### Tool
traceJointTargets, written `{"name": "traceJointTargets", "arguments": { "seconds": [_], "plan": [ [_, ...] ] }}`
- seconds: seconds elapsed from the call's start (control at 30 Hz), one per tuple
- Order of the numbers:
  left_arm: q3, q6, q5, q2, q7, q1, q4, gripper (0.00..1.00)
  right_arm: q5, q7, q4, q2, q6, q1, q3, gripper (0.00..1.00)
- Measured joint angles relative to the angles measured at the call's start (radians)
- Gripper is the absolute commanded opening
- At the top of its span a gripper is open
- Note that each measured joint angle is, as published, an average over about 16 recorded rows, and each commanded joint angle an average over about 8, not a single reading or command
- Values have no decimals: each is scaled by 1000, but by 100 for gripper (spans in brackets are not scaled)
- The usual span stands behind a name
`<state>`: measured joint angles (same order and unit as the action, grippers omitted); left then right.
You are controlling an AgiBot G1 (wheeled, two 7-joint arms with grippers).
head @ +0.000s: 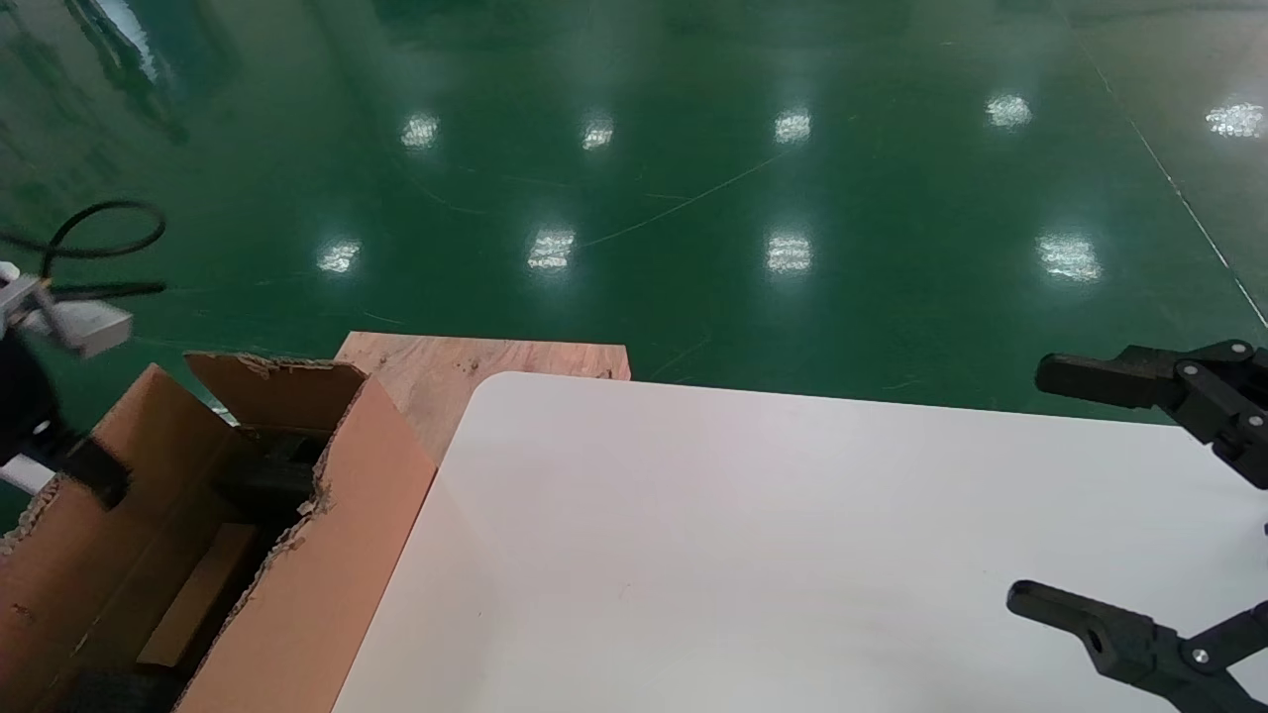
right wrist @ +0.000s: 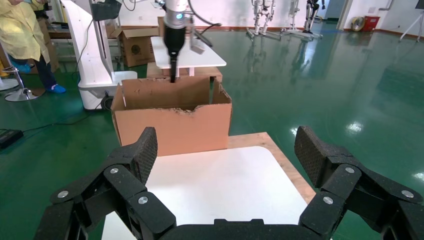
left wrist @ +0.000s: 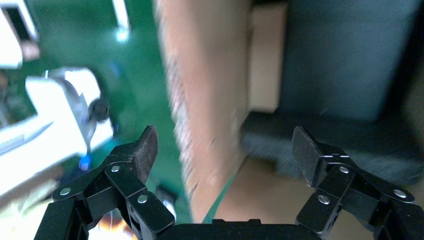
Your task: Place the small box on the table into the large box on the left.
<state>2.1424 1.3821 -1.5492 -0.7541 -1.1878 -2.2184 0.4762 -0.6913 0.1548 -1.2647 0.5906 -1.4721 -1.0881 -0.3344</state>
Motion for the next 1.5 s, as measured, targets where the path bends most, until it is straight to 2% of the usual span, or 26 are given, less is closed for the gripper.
{"name": "traceJointTargets", "arguments": {
  "seconds": [0.17, 0.47, 0.63, 0.77, 1.03, 1.5],
  "plan": [
    [-23, -19, 9, -9, -54, -63, 140, 100, 0, 0, 0, 0, 0, 0, 0, 100],
    [-59, -54, 5, 13, -197, -173, 477, 100, 0, 0, 0, 0, 0, 0, 0, 100],
    [-75, -68, 4, 31, -251, -204, 609, 100, 0, 0, 0, 0, 0, 0, 0, 100],
    [-110, -74, 16, 41, -254, -196, 668, 100, 0, 0, 0, 0, 0, 0, 0, 100],
    [-258, -63, 84, 53, -156, -92, 699, 100, 0, 0, 0, 0, 0, 0, 0, 100],
    [-666, -18, 271, 76, 138, 223, 727, 100, 1, 0, 1, 0, 0, 0, -1, 100]
  ]
}}
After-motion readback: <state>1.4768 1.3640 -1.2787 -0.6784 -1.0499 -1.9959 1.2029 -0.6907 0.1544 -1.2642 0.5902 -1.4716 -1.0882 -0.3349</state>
